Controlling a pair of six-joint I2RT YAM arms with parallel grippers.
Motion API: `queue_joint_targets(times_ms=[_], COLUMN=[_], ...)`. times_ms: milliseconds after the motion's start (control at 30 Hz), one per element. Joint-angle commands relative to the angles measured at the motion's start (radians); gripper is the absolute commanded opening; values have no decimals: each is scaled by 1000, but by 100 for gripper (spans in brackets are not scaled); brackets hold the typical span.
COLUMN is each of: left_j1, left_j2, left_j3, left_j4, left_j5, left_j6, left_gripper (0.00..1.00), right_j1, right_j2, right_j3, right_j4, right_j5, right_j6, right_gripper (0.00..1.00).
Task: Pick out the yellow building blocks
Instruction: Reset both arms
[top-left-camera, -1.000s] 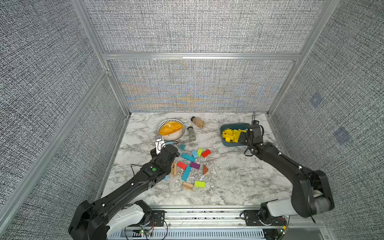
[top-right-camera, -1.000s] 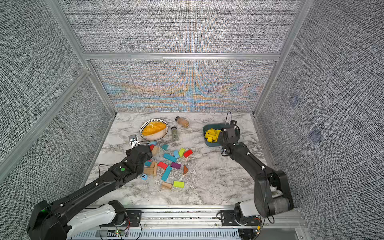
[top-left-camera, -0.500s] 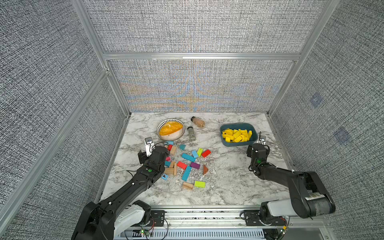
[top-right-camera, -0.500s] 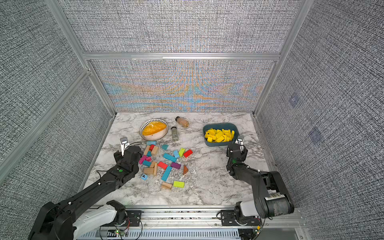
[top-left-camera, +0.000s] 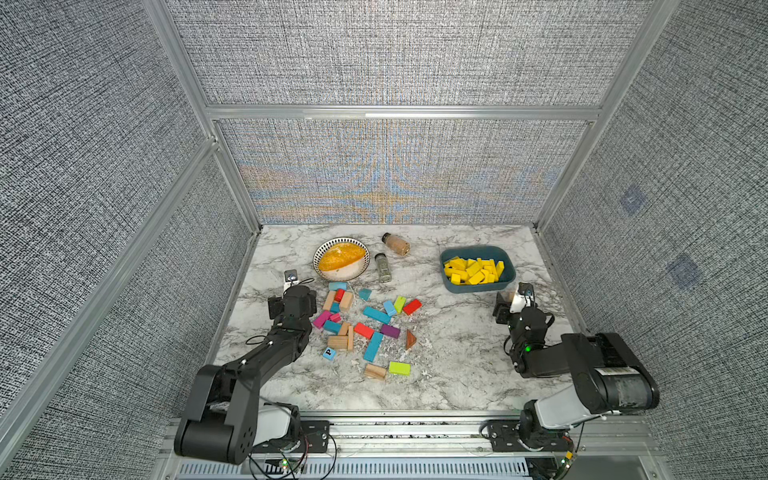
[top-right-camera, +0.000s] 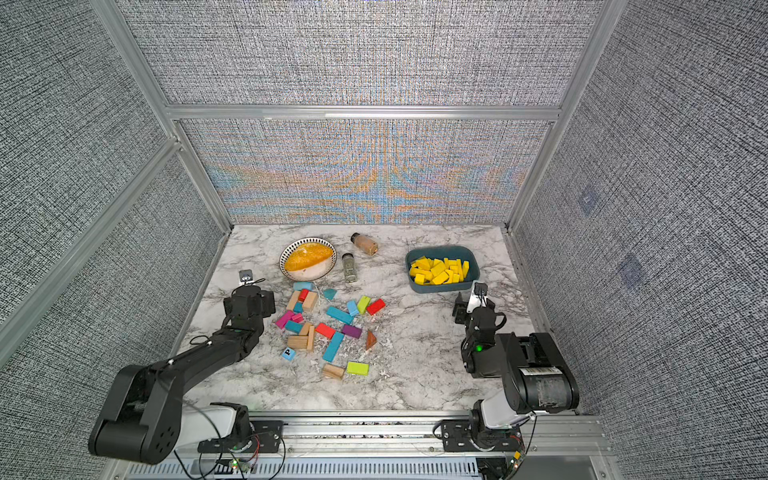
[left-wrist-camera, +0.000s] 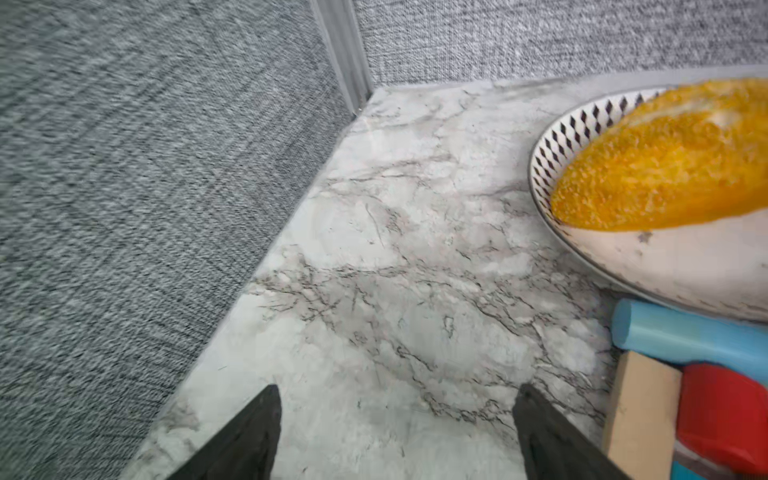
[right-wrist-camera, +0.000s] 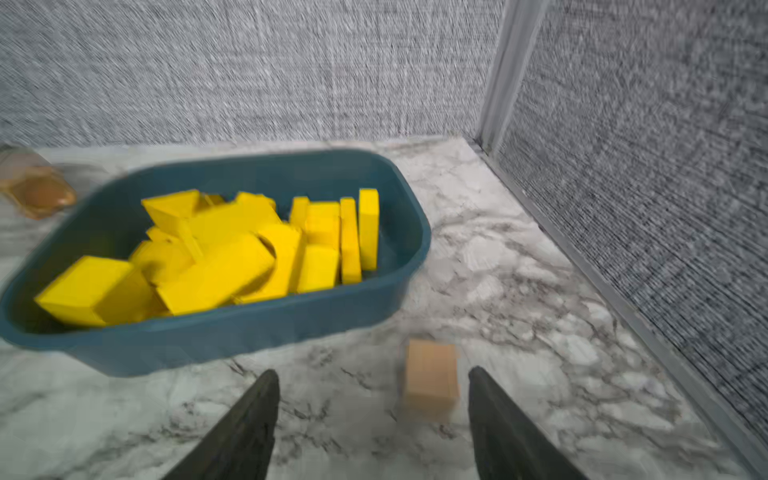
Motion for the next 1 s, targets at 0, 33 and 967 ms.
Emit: queue_joint_targets(times_ms=[0,33,967], left_j1=[18,30,107], left_j2=[46,78,140], left_j3=[20,22,-19], left_j4=[168,189,299], left_j5=[172,219,359], left_j6=[92,95,69], left_gripper=[88,88,99], right_j1=[-2,-4,-4], right_j2=[-5,-13,-7], right_j3=[0,10,8], right_j4=[63,28,48], right_j5=[-40,-39,-37], right_j6=[-5,-2,-3], right_gripper=[73,73,85])
